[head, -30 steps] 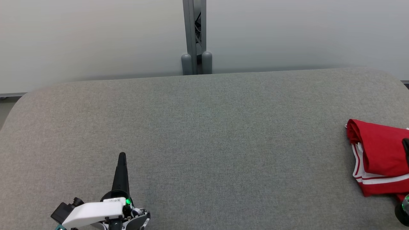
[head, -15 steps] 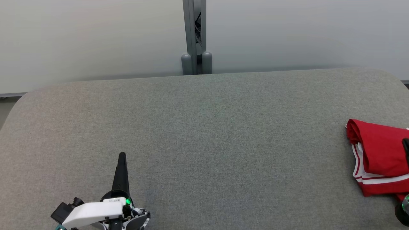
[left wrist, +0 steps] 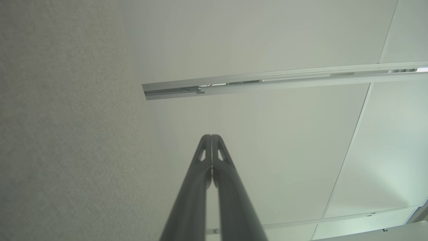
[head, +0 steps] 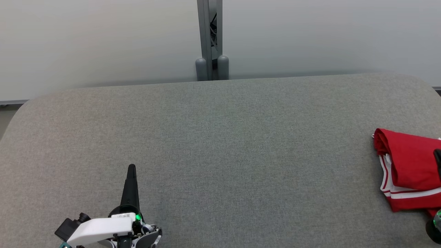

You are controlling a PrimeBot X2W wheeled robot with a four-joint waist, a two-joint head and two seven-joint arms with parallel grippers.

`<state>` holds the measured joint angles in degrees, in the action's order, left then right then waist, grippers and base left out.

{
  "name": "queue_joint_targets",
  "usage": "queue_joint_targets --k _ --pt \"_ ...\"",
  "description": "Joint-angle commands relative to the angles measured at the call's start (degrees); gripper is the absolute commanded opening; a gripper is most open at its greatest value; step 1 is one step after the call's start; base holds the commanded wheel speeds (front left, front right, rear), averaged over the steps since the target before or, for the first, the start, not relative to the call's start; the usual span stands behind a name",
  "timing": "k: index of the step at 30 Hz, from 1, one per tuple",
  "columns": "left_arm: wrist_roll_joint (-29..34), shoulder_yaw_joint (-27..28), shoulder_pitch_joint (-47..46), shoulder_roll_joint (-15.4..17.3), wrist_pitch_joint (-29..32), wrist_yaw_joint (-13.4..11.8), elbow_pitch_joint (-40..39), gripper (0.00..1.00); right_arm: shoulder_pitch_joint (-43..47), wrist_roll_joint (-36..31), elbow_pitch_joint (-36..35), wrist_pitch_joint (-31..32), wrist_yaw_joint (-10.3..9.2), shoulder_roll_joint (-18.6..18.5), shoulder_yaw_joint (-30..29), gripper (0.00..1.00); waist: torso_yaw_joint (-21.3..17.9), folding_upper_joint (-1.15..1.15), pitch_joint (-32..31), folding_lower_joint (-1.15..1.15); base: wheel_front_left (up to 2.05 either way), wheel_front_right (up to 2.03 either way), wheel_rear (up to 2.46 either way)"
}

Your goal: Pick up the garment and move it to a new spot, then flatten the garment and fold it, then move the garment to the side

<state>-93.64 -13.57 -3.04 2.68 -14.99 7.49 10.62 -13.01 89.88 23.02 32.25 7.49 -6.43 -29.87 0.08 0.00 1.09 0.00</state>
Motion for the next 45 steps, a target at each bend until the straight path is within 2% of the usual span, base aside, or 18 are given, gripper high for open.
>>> queue_joint_targets --k 1,45 --pt "-0.22 0.27 -0.87 0.17 -0.09 0.26 0.01 0.0 -0.49 0.24 0.04 0.24 0.0 -0.38 -0.14 0.0 0.0 0.0 0.0 0.0 0.0 0.0 0.0" --pt "-0.22 0.27 -0.86 0.17 -0.09 0.26 0.0 0.0 -0.49 0.23 0.03 0.24 0.0 -0.38 -0.15 0.0 0.0 0.0 0.0 0.0 0.0 0.0 0.0"
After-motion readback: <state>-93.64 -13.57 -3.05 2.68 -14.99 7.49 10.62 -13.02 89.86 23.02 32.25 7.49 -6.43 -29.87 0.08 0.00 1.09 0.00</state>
